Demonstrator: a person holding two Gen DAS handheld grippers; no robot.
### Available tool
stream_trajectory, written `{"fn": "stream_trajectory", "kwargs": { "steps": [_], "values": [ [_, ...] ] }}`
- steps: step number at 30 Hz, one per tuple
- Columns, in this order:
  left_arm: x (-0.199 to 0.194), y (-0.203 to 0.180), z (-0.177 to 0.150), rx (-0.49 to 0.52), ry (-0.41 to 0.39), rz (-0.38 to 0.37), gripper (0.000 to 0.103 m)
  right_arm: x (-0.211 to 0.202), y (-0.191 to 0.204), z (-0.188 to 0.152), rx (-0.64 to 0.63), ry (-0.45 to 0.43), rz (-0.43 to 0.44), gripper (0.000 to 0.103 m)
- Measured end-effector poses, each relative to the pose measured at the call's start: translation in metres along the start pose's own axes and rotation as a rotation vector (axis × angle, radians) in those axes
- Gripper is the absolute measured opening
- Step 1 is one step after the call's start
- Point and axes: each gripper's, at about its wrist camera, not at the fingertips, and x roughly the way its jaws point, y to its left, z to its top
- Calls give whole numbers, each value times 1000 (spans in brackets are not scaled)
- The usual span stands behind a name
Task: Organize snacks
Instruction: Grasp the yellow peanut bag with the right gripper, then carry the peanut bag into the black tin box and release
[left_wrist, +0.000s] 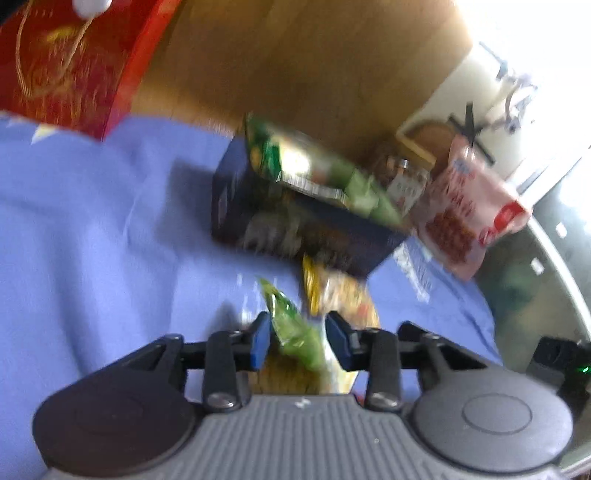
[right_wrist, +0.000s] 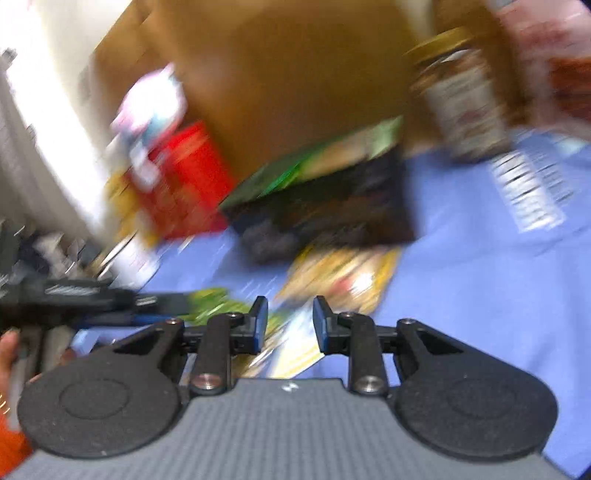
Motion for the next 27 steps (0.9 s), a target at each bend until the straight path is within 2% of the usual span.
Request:
{"fn": "stream_trajectory", "kwargs": {
  "steps": [3, 4, 5, 7, 10, 12, 14, 15, 16, 18, 20, 22, 25, 27],
  "values": [
    [15, -7, 20, 17, -6, 11, 43, 3, -20, 13, 45, -23, -68, 31],
    [26, -10, 27, 17, 1, 1, 48, 8, -24, 15, 56, -20, -80, 31],
    [35, -13, 32, 14, 20, -5, 49, 13, -28, 16, 65, -13, -93, 32],
    [57, -23, 37, 32, 56, 2, 50, 22, -34, 16, 79, 8, -98, 32],
    [82, -35, 37, 73, 81, 10, 59, 33, -39, 12, 99, 27, -82, 33],
    [103, -39, 34, 84, 129, 22, 58, 37, -41, 8, 100, 35, -69, 35],
    [116, -39, 29, 87, 160, 30, 51, 43, -38, 4, 101, 34, -55, 35],
    [118, -41, 24, 96, 149, 31, 49, 45, -36, 3, 96, 35, -48, 34],
    [116, -43, 19, 121, 140, 41, 35, 46, -32, 1, 83, 34, -51, 31],
    [110, -46, 13, 122, 147, 30, 29, 44, -26, -1, 54, 36, -48, 13],
    [95, -49, 12, 113, 128, 5, 28, 37, -22, -1, 53, 28, -24, 13],
    [73, -57, 16, 126, 75, -29, 28, 26, -12, 1, 28, -9, -14, 13],
    [45, -68, 30, 150, -9, -68, 29, 7, 6, 16, -31, -99, 12, 13],
    [36, -74, 45, 157, -72, -87, 34, 1, 17, 32, -63, -170, 17, 13]
  ]
}}
